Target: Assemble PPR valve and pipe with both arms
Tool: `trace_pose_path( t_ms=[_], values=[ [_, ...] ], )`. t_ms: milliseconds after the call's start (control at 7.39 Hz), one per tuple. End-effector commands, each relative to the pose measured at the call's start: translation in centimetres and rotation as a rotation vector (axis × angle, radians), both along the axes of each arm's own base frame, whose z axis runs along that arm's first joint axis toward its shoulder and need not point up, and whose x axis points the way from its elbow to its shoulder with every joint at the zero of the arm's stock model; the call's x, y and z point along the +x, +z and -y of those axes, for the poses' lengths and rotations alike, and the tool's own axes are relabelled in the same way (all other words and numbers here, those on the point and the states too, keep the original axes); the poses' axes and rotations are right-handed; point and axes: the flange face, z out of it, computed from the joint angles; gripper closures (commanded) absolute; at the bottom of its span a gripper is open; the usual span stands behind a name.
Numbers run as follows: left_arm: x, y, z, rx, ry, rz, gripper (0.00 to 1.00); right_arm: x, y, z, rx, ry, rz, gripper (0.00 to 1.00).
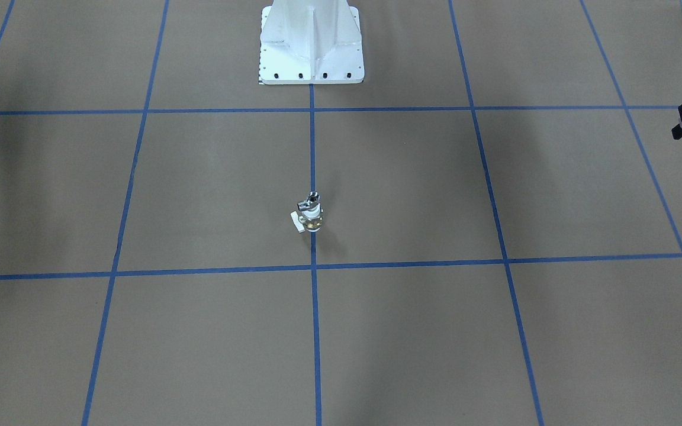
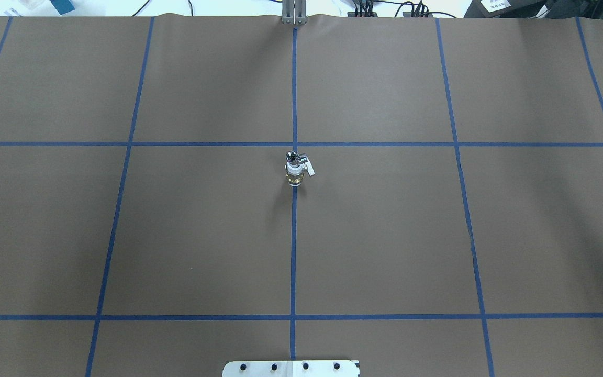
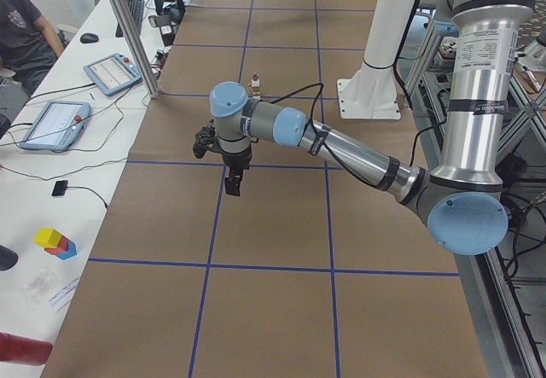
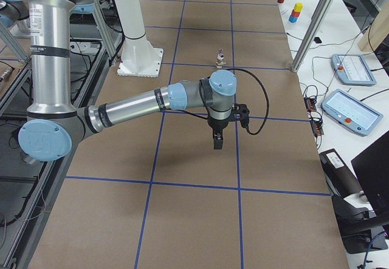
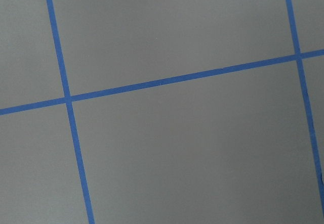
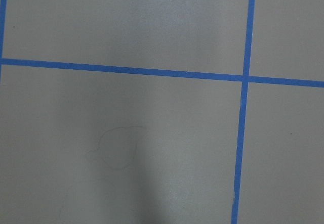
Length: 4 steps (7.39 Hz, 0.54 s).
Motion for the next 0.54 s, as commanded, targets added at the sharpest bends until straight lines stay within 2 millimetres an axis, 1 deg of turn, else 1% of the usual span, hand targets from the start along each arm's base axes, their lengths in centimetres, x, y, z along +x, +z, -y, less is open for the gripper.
trace_pose_path(
  t_ms=[0, 135, 270, 406],
  values=[
    [-0.4, -1.16, -0.4, 0.023, -0.007, -0.003, 0.0, -0.03, 0.02, 0.11, 0.002, -0.004, 0.001, 0.01],
    [-0.52, -1.49, -0.56, 0.029, -0.009, -0.003, 0.0, -0.05, -0.15, 0.15, 0.004, -0.004, 0.004, 0.01],
    [-0.75, -1.48, -0.63, 0.028, -0.013, -0.002, 0.0, -0.06, 0.07, 0.18, 0.0, -0.004, 0.003, 0.01],
    [-0.74, -1.26, -0.57, 0.024, -0.013, -0.002, 0.0, -0.08, -0.25, 0.13, 0.005, -0.005, 0.009, 0.01]
  ],
)
